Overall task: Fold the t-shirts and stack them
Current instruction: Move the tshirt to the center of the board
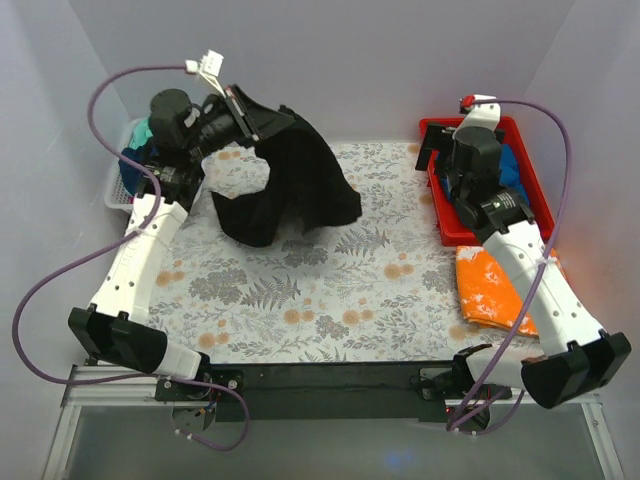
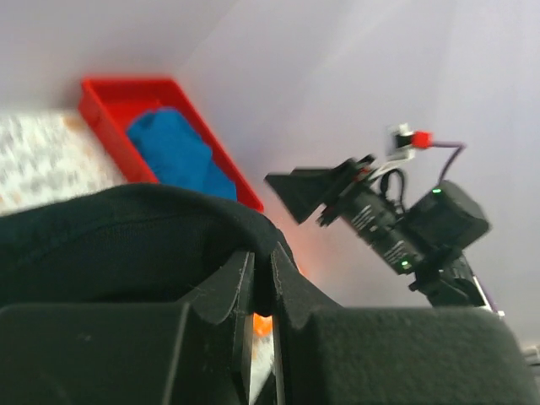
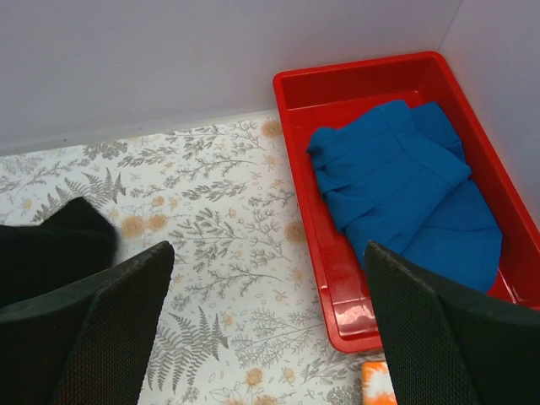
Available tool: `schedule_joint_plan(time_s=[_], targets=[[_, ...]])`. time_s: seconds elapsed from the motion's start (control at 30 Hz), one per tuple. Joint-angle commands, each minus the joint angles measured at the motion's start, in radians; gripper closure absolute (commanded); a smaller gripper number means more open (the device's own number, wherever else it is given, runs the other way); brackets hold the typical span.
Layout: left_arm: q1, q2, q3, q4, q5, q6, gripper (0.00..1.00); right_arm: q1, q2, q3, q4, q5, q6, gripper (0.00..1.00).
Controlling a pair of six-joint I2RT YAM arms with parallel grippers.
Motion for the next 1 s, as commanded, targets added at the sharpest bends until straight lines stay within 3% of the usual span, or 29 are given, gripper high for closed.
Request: schedule_joint_plan(time_s=[0.0,0.13,0.3,0.5,0.7,0.8,0.83,0.97], targets=[[-0.076,-0.015,-0.136,0.012,-0.027,0.004,1.0,0.003,-0.113,-0.107,0.188,0.008,-0.049,0.02],[-0.186,0.084,-0.23,0.002,-0.024,0.022,1.0,0.003,-0.245,-0.311,0.389,-0.003,-0.038,0.02],[-0.293,0.25,-0.182,-0.179,-0.023,0.163,1.0,0.008,-0.25,-0.341,0.411,-0.087,-0.089,0.02],[-0.448,0.433,-0.044,-0.427,-0.188,0.377,1.0,0.013,-0.228,-0.362,0.397,-0.084,-0.121,0.02],[-0.57,0.502,0.037,-0.559,-0.381,0.474,1.0,0.014,-0.197,-0.37,0.379,-0.101,-0.118,0.02],[-0.577,0.435,-0.03,-0.523,-0.501,0.467,0.43,0.014,-0.178,-0.361,0.373,-0.104,-0.121,0.02],[-0.581,0.353,-0.062,-0.496,-0.533,0.464,0.19,0.014,-0.167,-0.356,0.371,-0.103,-0.123,0.02],[-0.581,0.117,-0.265,-0.358,-0.746,0.412,0.17,0.017,-0.144,-0.341,0.371,-0.115,-0.124,0.02]])
